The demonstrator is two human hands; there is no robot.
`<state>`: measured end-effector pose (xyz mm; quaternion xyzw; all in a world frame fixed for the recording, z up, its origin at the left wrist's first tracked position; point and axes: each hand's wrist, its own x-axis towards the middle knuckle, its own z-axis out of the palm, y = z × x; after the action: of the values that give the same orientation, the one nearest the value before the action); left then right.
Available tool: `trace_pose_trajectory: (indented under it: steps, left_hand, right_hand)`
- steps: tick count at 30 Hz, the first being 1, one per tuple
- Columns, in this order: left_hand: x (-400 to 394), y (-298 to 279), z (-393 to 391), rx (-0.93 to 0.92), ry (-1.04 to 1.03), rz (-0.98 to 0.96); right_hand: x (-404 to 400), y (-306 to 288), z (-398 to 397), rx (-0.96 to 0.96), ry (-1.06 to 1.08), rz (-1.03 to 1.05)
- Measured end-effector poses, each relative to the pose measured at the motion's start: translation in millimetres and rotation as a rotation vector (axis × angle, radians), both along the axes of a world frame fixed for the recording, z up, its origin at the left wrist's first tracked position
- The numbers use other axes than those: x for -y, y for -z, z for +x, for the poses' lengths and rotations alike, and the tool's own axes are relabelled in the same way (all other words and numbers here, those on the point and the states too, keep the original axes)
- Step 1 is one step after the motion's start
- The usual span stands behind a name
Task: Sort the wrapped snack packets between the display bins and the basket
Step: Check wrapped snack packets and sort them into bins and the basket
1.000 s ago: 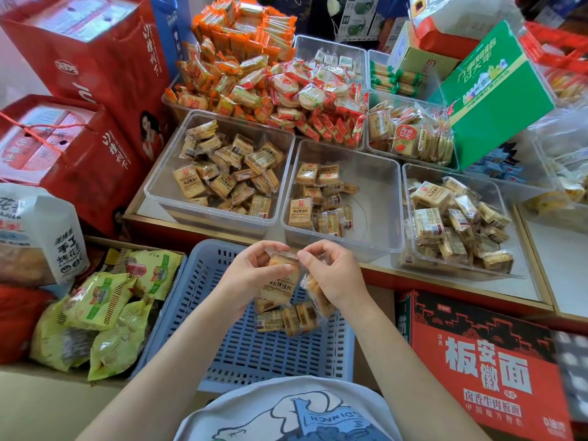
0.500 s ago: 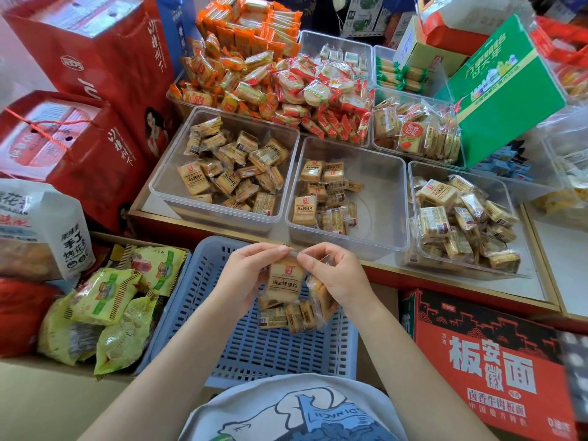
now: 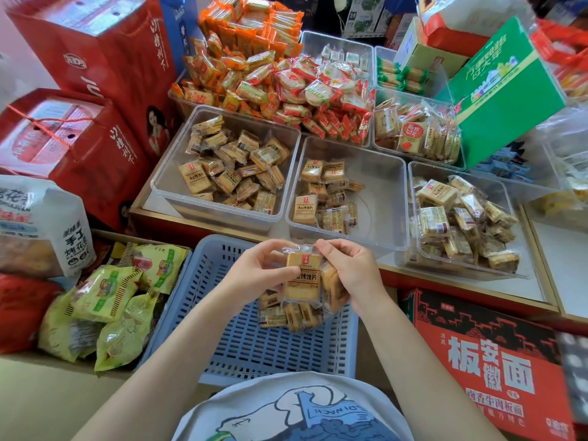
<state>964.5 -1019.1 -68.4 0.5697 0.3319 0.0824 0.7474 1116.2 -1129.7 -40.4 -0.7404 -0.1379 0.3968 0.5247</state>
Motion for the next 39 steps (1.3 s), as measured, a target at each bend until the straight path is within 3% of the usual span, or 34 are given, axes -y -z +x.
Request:
trace_pose_trajectory:
  steps: [3,7,18,22,24,29,35,39]
  left_hand:
    - [-1.2,1.0,2.8,-0.019,-0.217,-0.023]
    - [-10.8,5.5,5.2,-0.007,-0.471,-0.204]
    - [-5.2,1.1,8.0,-0.004,-0.384,-0.267]
    - [-6.7,1.9,1.9,-0.026,-0.052,0.205]
    - [-7.5,0.4,2.0,0.032,0.061,0.264]
    - [-2.7,1.0,6.2,0.011,-0.058,0.323]
    - [-3.2,0.7,4.0,-0.006,-0.049,0.386]
    - [0.9,-3.9,6.7,0.037,-0.105,0.246]
  right_hand:
    - [1.0,3.6,2.1,0.008,-0.038,-0.008]
    - [2.5,1.1,-0.6,0.066,-0.185,-0.051]
    - [-1.5,0.4,-4.5,0.137,-0.218,-0.003]
    - [-1.0,-0.3,-1.4,0.102,-0.178,0.020]
    - [0.1,0.3,1.4,0.103,-0.185,0.016]
    - [1.0,-0.4,2.7,0.074,-0.182,0.034]
    - [3.9,-1.0,5.2,0.155,-0.260,0.010]
    - [1.9,-1.5,4.6,0.230,-0.208,0.040]
